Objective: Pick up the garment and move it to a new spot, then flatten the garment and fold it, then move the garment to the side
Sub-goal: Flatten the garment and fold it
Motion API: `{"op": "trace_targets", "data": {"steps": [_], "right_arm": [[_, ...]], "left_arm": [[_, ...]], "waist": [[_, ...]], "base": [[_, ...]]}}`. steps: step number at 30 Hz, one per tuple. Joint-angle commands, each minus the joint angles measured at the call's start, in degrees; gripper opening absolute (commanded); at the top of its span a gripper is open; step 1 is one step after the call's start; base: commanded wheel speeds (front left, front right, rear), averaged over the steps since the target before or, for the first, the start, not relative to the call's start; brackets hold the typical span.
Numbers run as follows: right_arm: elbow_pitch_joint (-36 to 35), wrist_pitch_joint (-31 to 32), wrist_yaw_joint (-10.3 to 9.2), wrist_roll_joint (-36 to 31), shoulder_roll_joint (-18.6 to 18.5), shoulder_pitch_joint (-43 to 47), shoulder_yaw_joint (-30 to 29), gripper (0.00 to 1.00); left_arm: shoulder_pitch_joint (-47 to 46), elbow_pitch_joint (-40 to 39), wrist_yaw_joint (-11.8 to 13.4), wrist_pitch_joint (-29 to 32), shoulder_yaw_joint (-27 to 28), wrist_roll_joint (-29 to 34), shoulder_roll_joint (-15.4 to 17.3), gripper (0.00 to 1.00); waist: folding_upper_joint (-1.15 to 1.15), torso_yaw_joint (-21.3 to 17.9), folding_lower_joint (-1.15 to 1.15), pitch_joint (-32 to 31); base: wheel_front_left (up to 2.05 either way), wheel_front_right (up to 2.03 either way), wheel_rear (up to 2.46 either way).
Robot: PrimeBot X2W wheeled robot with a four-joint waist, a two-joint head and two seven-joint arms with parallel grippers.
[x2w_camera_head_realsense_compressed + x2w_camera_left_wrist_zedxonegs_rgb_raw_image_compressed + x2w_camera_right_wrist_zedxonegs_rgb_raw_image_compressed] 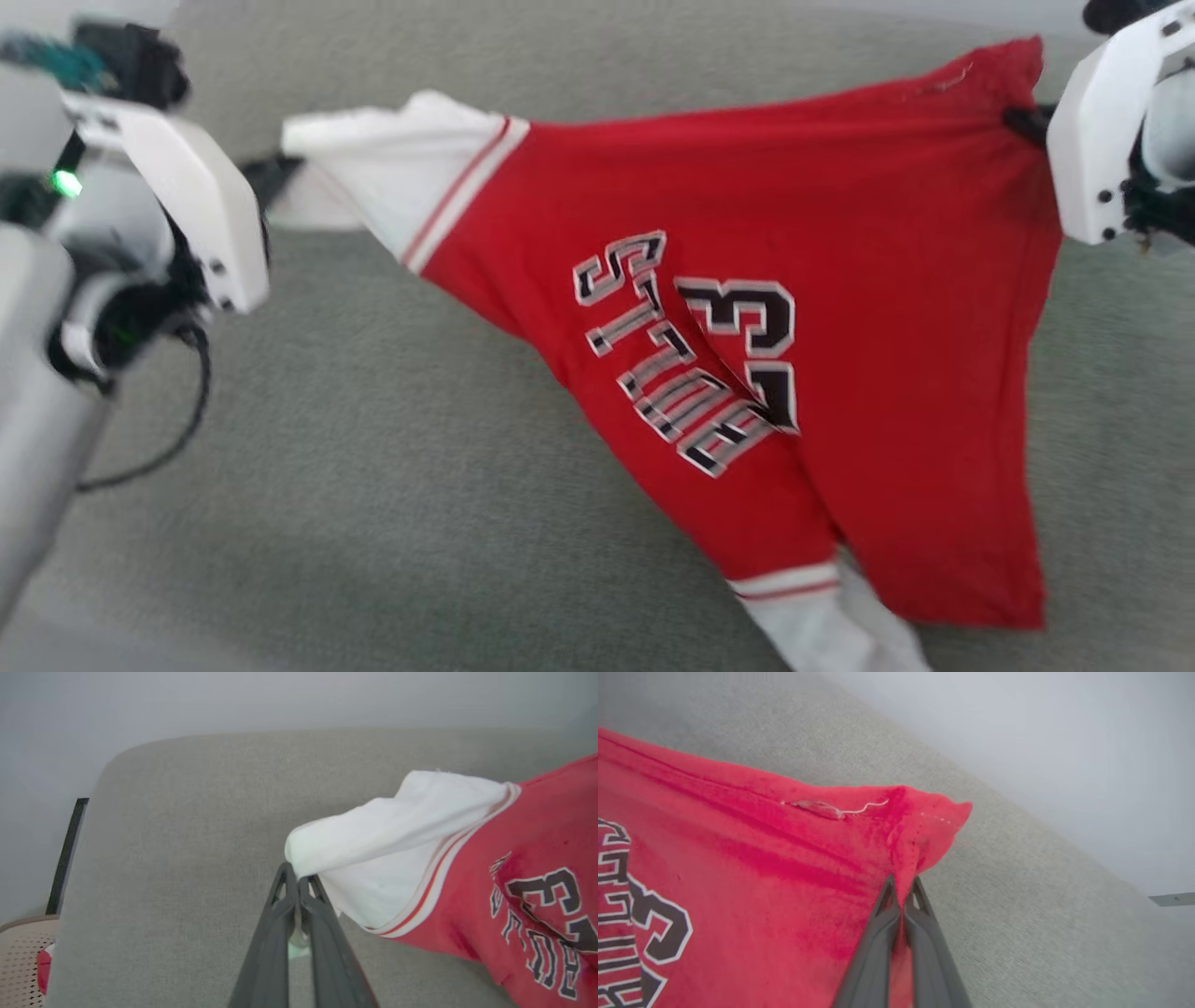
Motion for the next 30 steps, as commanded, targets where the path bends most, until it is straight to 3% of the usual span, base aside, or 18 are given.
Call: {"op": "trace_targets", "data": {"steps": [1,10,15,21,30], "right_arm": [[-1.2,-0.3,-0.06,0.5,-0.8,-0.3,-0.5,0.00],[-9.1,0.8,-0.06,2.8,-2.1,0.3,-6.1,0.00],[-7.8,-0.7,-0.05,-1.1,0.8,-1.9,-10.2,0.00],[0.2,-11.3,-0.06,-11.4,7.2,-7.9,-15.0,0.00],[12.1,-36.1,-0.06,-29.3,14.5,-16.2,-20.0,0.00]], "left_arm": [[-2.0,0.1,0.3,0.8,0.5,0.3,0.9,0.00],[-13.1,3.4,-1.3,6.6,0.4,1.1,1.2,0.00],[-19.2,8.9,-2.8,3.9,-0.8,4.0,-1.7,0.00],[-29.0,19.2,-4.0,-8.5,-1.9,11.1,-6.3,0.00],[-41.4,30.3,-3.1,-37.5,-1.7,20.8,-10.5,0.00]], "waist": [[0.00,-2.5,0.00,-2.0],[0.00,-6.5,0.00,-5.4],[0.00,-7.7,0.00,-5.0],[0.00,-8.7,0.00,-2.7],[0.00,-8.6,0.00,-1.6]], "base": [[0.00,0.00,0.00],[0.00,0.00,0.00],[0.00,0.00,0.00],[0.00,0.00,0.00],[0.00,0.00,0.00]]}}
